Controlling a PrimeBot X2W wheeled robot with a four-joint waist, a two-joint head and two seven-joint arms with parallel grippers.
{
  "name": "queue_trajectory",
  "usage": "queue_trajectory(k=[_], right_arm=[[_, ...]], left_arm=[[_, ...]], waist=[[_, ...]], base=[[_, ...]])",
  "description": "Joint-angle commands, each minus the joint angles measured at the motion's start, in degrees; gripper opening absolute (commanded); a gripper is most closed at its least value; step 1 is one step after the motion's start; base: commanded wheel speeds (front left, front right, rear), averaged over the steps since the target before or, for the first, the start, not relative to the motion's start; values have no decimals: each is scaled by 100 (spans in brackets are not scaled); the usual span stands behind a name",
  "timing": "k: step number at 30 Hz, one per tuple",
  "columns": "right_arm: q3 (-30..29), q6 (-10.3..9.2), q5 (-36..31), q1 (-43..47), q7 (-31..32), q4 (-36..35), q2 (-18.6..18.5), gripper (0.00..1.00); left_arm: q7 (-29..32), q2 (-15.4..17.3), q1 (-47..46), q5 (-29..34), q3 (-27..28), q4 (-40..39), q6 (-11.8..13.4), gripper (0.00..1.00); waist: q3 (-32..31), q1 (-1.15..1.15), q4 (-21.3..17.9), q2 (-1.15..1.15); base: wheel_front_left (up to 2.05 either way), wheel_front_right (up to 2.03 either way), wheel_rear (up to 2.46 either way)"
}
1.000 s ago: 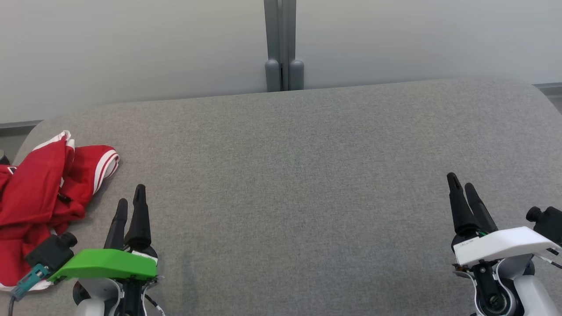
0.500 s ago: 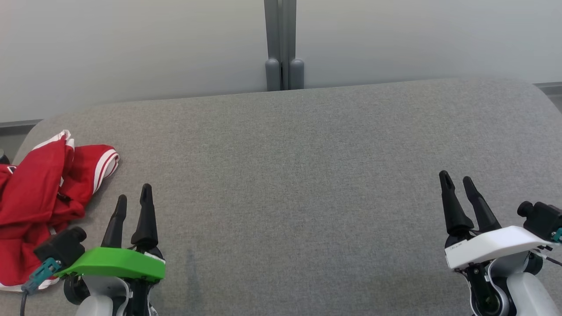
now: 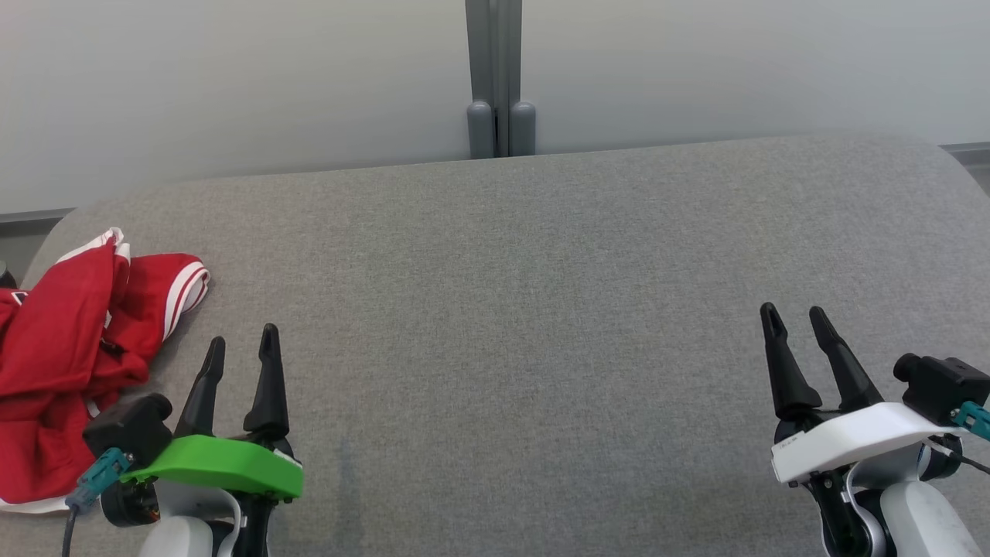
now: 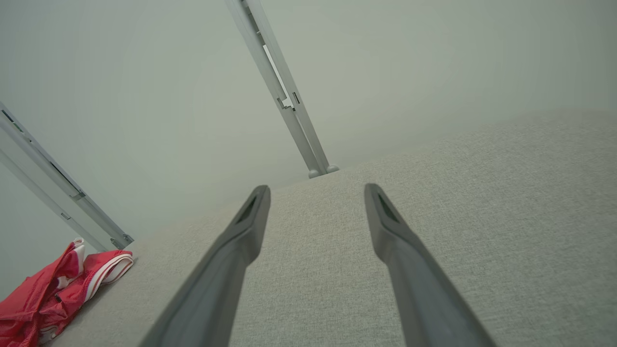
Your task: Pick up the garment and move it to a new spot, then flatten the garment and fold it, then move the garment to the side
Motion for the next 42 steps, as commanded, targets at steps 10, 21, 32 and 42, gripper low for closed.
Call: queue_trajectory(k=[10,21,32,42], right_arm=[[-8,15,-619,76,-98,-90,-21,100],[-10,16,-1083,104,-182,-106,-1,100],[-72,11,-1481,167,-276,-102,42,100],[-105,11,-1747,193,-356,-90,83,100]], left_arm=[[-189,57,-108,684,-23,39,30,100],[-321,44,-114,1194,6,223,18,100],[-456,7,-72,1638,36,305,-3,100],[-559,-32,-47,1963,63,370,-24,100]], waist=[[15,0,5,0],[36,0,19,0],[58,0,40,0],[82,0,40,0]], base=[[0,0,0],[0,0,0],[0,0,0],[0,0,0]])
